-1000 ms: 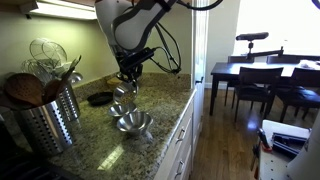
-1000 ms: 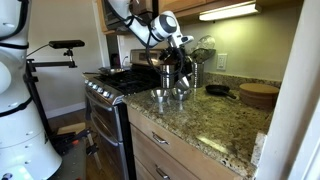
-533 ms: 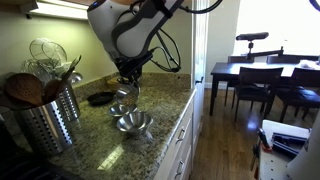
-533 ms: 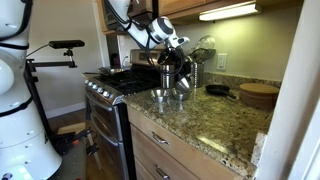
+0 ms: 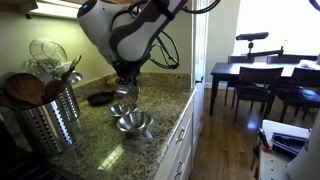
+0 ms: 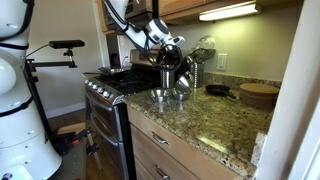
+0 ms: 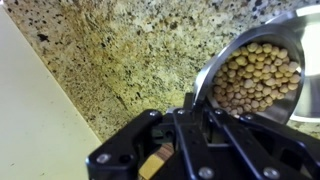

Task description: Pour the contents of the right bowl into the middle bowl

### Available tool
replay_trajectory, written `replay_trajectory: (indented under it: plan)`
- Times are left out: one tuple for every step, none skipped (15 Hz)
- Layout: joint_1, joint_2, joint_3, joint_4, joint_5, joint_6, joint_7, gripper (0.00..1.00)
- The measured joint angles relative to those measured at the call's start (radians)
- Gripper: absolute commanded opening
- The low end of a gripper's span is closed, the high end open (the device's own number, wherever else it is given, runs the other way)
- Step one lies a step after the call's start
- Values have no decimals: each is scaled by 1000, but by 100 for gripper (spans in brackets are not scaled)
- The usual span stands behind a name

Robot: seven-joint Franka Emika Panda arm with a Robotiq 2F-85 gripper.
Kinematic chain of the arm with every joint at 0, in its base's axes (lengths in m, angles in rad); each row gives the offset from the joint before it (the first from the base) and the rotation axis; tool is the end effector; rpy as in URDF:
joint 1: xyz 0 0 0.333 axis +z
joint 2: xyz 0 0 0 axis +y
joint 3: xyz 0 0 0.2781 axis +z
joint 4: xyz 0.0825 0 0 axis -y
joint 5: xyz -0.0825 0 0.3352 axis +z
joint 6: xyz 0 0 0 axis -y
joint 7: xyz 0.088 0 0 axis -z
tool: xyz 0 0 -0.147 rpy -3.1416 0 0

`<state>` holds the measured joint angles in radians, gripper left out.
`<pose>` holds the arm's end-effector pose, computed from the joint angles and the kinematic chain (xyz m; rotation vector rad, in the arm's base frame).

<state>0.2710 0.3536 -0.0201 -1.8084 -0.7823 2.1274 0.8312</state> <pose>0.5886 0.0945 0.3164 2.5235 -0.1745 0.4075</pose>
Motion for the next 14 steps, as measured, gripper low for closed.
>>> replay_trajectory:
  plan:
    - [3,0,4,0,-19,-7,10,8]
    - [6,0,10,0,-37,-16,18,8]
    - [7,0,16,0,-52,-24,25,8]
    - [8,0,21,0,-63,-30,34,8]
    - [8,0,26,0,-72,-35,40,8]
    - [8,0,31,0,-82,-38,47,8]
    - [8,0,36,0,-93,-41,55,8]
    - [8,0,40,0,-102,-43,60,8]
    - [9,0,44,0,-112,-44,66,8]
    - [9,1,48,0,-122,-47,74,8]
    - [9,1,52,0,-133,-49,81,8]
    - [9,2,56,0,-144,-52,88,8]
    - [9,3,59,1,-158,-55,96,8]
    - [10,5,63,1,-175,-60,105,8]
